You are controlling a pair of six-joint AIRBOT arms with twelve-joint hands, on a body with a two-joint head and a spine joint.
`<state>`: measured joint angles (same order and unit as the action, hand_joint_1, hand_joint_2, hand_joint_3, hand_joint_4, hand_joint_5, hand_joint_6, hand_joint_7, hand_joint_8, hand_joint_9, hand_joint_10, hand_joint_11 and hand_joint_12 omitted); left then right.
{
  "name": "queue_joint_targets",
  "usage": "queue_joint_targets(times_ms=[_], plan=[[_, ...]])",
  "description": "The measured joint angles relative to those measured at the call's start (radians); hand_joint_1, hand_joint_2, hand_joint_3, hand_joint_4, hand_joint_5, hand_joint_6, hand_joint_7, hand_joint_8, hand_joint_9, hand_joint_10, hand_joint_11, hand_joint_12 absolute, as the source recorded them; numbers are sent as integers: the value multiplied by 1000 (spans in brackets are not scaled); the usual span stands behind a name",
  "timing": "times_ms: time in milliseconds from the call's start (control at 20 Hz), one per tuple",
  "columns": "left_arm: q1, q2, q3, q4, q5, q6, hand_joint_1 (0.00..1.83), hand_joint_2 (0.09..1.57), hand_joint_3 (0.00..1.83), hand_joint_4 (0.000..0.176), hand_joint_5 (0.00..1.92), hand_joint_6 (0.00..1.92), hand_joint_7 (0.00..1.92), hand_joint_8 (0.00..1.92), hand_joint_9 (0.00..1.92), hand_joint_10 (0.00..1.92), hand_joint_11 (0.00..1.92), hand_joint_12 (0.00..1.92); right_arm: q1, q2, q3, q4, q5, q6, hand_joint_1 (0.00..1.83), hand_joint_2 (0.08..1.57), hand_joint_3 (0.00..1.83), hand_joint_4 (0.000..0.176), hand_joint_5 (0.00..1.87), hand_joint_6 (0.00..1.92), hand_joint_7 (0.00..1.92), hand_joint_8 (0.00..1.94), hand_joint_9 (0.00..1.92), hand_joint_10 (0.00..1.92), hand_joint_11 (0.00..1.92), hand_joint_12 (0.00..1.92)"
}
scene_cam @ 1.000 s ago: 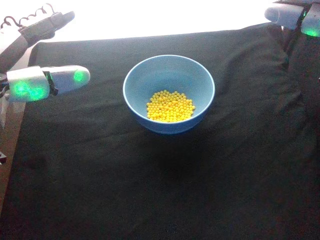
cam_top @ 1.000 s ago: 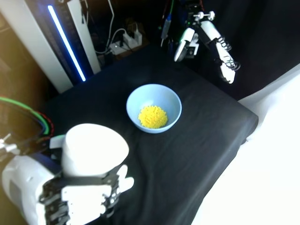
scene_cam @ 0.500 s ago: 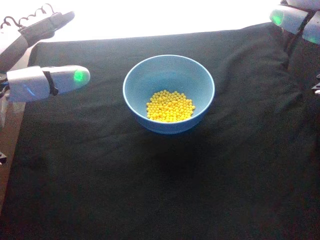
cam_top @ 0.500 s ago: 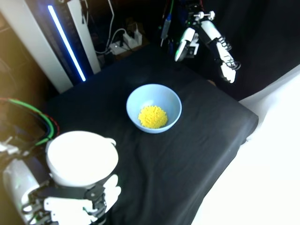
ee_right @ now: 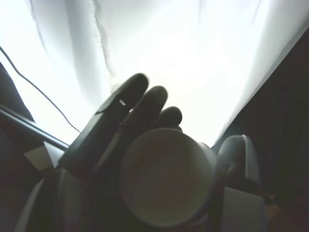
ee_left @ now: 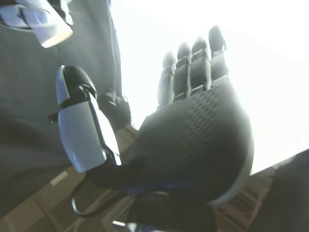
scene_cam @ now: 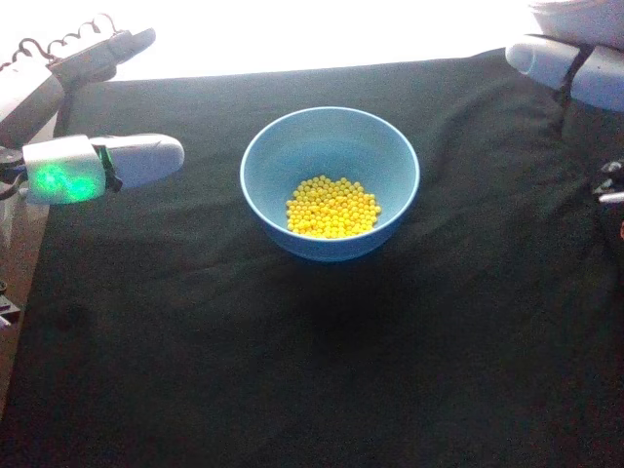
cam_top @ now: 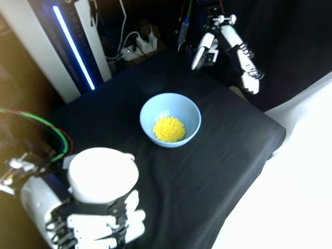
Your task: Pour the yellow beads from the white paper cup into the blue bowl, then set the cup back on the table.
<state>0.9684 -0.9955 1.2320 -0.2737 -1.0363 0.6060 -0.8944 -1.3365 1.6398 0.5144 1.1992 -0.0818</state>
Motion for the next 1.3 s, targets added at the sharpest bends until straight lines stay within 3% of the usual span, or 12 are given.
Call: queue_joint_targets(times_ms=[150,500,650,850,900,1000,1050,1100,1150,1200,1250,1300], plan=[[0,0,0,-1,0,0,539,933,0,0,214,1,200,1,160,0,0,508,-8,-1,6,5,-18,0,1157,1067,0,0,1094,790,339,0,106,0,89,4],[3,-6,2,3,4,0,519,934,2,0,198,0,190,3,144,3,0,372,-22,-7,34,1,-71,2,1179,990,0,0,1322,376,60,0,0,0,0,0],[3,-11,2,5,5,0,530,935,1,0,199,1,199,2,138,4,0,286,-22,-27,64,2,-102,2,1172,1050,2,0,1119,742,20,4,0,0,0,0],[3,-11,2,3,5,0,534,930,0,0,209,2,197,1,145,3,0,352,-26,-40,81,-14,-146,2,1122,1084,3,0,1036,892,76,7,0,0,0,0],[3,-11,2,5,3,0,530,919,0,0,223,4,208,3,153,4,0,382,-26,-42,85,-16,-166,3,1081,1092,2,50,1015,927,61,3,0,0,0,0],[3,-11,2,4,3,0,535,921,0,0,218,1,208,2,156,5,0,385,-26,-42,91,-23,-175,5,1073,1098,2,61,1002,949,53,1,0,0,0,0],[3,-11,2,5,3,0,534,923,0,0,216,1,209,2,163,5,0,424,-26,-42,94,-29,-181,7,1046,1097,0,132,1000,950,42,4,0,0,0,0],[3,-11,2,5,3,0,545,929,1,0,214,0,204,1,162,3,0,454,-26,-42,96,-30,-181,13,1035,1094,0,167,1001,945,42,4,0,0,0,0],[3,-11,2,5,3,0,539,928,0,0,217,1,201,0,167,3,0,504,-26,-42,98,-35,-183,16,1019,1100,2,174,982,974,46,3,0,0,0,0],[3,-11,2,5,3,0,546,928,0,0,224,1,203,0,162,1,0,463,-26,-42,98,-37,-187,18,1011,1107,2,176,967,997,56,3,0,0,0,0],[3,-11,2,5,3,0,552,927,0,0,231,1,198,5,169,2,0,610,-26,-42,98,-43,-188,21,920,1008,0,100,848,527,51,2,0,0,0,0],[3,-11,2,5,3,0,554,927,0,0,232,0,200,3,155,8,0,565,-26,-42,100,-51,-191,24,887,971,0,67,876,252,55,0,0,0,0,0]])
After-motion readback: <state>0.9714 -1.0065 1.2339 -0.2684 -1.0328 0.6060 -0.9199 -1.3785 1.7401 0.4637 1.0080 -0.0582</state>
